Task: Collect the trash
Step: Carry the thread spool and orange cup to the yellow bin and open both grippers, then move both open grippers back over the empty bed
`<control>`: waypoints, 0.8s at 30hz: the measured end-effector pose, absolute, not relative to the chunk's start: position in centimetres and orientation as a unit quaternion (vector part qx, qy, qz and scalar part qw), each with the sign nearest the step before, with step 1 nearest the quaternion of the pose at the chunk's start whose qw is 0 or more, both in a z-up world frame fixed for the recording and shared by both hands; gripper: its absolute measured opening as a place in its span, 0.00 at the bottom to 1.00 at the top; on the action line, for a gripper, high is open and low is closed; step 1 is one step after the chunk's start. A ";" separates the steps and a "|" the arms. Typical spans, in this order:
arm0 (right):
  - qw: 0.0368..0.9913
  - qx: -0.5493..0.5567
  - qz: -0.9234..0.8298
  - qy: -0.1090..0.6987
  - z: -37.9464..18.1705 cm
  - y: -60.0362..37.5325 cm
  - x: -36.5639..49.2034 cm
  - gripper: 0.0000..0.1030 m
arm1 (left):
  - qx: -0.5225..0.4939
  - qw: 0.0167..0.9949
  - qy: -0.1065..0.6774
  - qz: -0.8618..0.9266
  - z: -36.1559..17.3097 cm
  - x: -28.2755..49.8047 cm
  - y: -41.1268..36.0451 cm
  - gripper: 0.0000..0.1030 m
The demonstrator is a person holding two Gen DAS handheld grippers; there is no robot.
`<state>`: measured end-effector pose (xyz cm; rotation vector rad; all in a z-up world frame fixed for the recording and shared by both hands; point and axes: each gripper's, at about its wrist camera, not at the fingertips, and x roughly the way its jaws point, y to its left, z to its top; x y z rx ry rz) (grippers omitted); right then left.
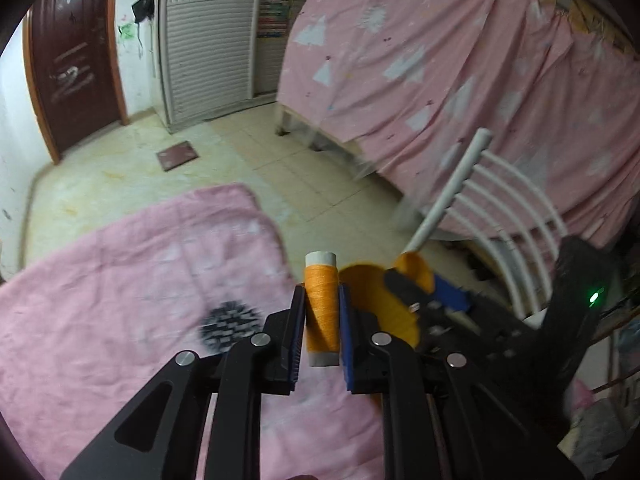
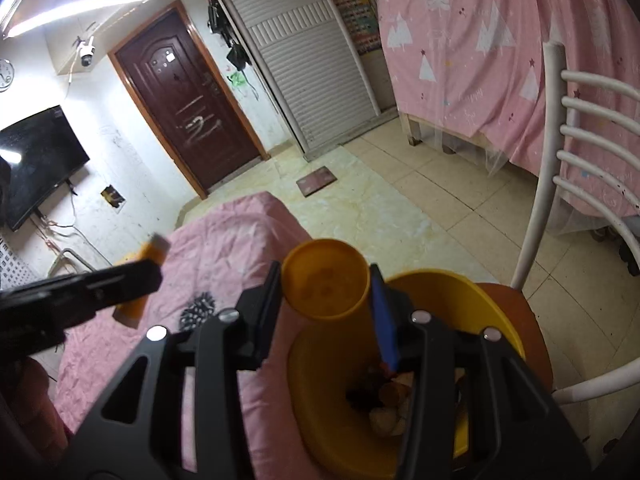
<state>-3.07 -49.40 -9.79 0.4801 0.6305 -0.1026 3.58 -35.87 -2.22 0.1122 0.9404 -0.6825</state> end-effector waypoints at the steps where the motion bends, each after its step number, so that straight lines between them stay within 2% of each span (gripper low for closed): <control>1: 0.921 0.236 -0.051 0.307 -9.8 -49.6 -3.1 0.39 | 0.040 0.829 0.448 -0.333 -2.4 3.7 -36.2 0.08; 3: 0.920 0.237 -0.059 0.306 -9.9 -49.9 -3.4 0.44 | 0.021 0.821 0.454 -0.344 -2.5 3.7 -36.5 0.08; 4: 0.920 0.237 -0.064 0.305 -9.8 -49.9 -3.5 0.56 | 0.013 0.815 0.460 -0.351 -2.7 3.8 -36.7 0.08; 5: 0.921 0.237 -0.068 0.302 -9.8 -50.1 -3.7 0.59 | 0.008 0.812 0.463 -0.354 -2.8 3.7 -37.0 0.09; 7: 0.921 0.243 -0.069 0.298 -9.7 -50.5 -4.1 0.59 | -0.002 0.808 0.468 -0.359 -3.0 3.6 -37.3 0.13; 15: 0.921 0.256 -0.080 0.282 -9.3 -51.3 -5.2 0.59 | -0.001 0.810 0.463 -0.360 -2.7 3.0 -37.4 0.17; 21: 0.925 0.247 -0.069 0.280 -8.7 -50.1 -4.7 0.59 | -0.003 0.821 0.449 -0.353 -1.7 2.4 -35.5 0.18; 24: 0.928 0.237 -0.059 0.279 -8.5 -48.9 -4.4 0.59 | -0.005 0.828 0.440 -0.347 -1.1 2.3 -34.1 0.23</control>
